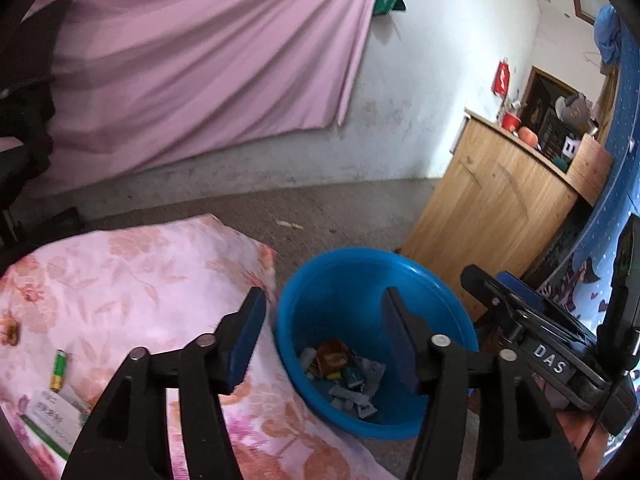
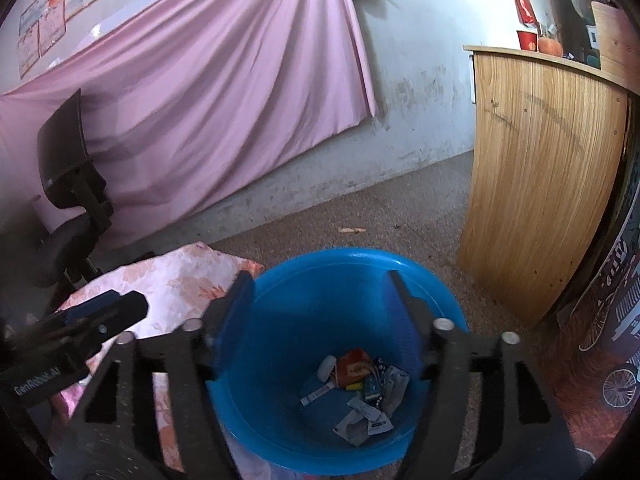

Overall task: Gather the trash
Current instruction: 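Move both tools back over the bed toward the remaining trash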

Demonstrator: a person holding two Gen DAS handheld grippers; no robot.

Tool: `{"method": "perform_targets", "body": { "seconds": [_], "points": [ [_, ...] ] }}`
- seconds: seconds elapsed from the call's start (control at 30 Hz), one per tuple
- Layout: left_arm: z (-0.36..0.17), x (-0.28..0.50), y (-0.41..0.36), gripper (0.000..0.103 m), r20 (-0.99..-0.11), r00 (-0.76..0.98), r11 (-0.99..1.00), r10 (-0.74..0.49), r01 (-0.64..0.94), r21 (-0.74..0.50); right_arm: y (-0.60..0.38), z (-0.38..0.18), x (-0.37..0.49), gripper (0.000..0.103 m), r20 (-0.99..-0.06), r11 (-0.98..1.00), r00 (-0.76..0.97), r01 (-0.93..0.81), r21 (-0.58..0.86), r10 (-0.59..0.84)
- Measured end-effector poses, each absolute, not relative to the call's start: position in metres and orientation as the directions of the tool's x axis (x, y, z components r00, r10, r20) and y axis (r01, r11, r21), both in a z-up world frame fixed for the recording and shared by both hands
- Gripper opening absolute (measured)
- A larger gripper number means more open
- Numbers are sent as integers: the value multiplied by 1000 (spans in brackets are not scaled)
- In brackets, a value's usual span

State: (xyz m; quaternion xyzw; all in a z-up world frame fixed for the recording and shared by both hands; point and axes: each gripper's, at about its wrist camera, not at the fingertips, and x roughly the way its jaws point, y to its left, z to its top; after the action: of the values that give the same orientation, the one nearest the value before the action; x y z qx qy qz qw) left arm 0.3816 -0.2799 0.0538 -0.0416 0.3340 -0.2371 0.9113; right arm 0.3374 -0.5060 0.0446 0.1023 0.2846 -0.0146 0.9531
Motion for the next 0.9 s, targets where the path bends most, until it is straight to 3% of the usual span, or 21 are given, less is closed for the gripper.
{"method": "perform_targets", "body": {
  "seconds": [0.07, 0.13, 0.2, 0.5, 0.9],
  "points": [
    [59, 377, -268, 67, -569, 690, 892, -448, 387, -233, -504, 49, 335, 103, -526, 978, 850, 83, 193, 32],
    [64, 371, -255, 92, -540, 728, 906, -422, 356, -229, -501, 55, 331, 103, -494, 978, 869, 73, 197, 34],
    [70, 364, -239, 98, -491, 778, 920, -392, 318, -231, -497, 61, 328, 103, -459, 978, 887, 58, 202, 42],
    [88, 334, -173, 101, -371, 895, 962, -248, 182, -204, -466, 87, 311, 103, -309, 981, 946, -41, 190, 99],
    [112, 257, -78, 101, -188, 982, 989, 11, -38, -140, -387, 117, 277, 103, -27, 955, 961, -269, 125, 275]
  ]
}}
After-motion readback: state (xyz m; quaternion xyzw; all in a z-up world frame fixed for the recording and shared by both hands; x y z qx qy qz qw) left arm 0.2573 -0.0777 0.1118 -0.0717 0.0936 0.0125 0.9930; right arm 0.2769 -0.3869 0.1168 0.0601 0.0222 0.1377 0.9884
